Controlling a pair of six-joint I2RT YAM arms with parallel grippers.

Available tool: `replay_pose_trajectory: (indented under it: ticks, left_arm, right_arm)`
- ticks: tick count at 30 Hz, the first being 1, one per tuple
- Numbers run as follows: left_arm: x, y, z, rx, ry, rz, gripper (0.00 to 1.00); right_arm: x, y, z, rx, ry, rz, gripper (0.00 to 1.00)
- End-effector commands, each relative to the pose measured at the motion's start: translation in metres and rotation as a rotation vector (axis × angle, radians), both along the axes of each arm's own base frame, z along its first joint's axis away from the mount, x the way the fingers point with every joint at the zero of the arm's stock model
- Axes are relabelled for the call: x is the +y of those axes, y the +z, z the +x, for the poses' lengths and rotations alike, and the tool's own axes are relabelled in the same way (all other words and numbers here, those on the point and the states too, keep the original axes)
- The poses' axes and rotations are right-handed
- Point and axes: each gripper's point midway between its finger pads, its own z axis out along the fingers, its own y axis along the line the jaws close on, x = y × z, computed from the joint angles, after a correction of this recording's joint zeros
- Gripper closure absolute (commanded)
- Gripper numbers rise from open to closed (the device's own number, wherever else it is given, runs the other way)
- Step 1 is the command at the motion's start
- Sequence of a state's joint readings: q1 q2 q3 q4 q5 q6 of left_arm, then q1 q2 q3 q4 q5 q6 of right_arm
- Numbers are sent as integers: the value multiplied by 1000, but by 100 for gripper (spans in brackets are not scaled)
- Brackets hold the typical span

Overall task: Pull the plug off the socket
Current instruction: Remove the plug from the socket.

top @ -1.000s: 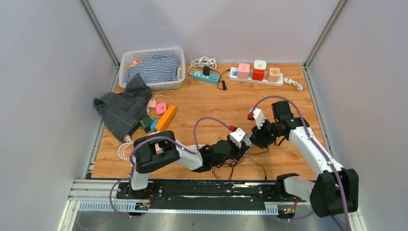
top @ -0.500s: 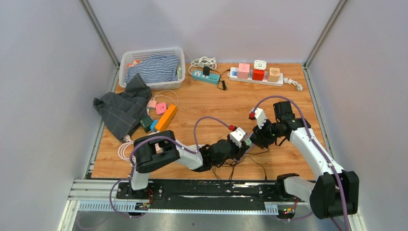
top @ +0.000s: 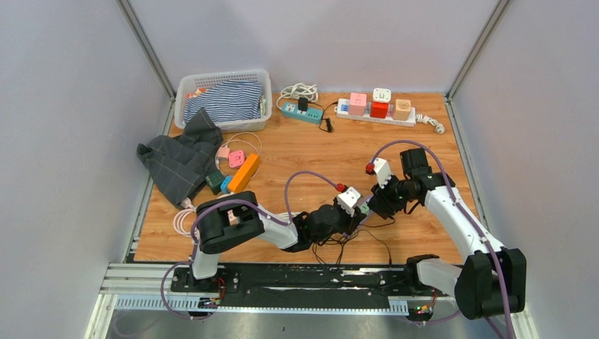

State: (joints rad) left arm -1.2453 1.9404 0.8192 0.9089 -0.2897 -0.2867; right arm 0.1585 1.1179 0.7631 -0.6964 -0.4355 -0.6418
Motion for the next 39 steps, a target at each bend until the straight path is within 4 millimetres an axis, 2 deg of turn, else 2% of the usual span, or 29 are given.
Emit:
replay_pose_trajectory:
  ticks: [1,5,8,10,15,17,19,21,26,28,39]
  left_arm:
    - [35,-64,7,43,52,226,100]
    - [35,-64,7,42,52,226,100]
    - [35,-64,7,43,52,226,100]
    - [35,-64,7,44,52,226,100]
    - [35,-64,7,44,52,225,100]
    - [35,-64,7,44,50,224,100]
    - [35,-64,7,44,51,225,100]
    - [36,-64,7,44,52,225,100]
    - [36,-64,7,44,51,225,100]
    - [36,-63,7,43,49,224,100]
    - [35,-63,6,47,46,222,100]
  right_arm:
    - [6,5,-12,42,27,52,100]
    - [47,31,-47,66,236,266,100]
    - [49,34,-52,60,270,278,100]
    - [39,28,-40,45,209,210,100]
    - [-9,9,1,-33,-43,-20,100]
    - [-22,7,9,-48,-110,-64,100]
    - [-27,6,11,-52,-134,-76,100]
    - [-22,5,9,-38,-112,-54,100]
    - [31,23,-33,49,152,195,100]
    - [42,30,-44,49,221,244,100]
    - [28,27,-28,3,141,166,100]
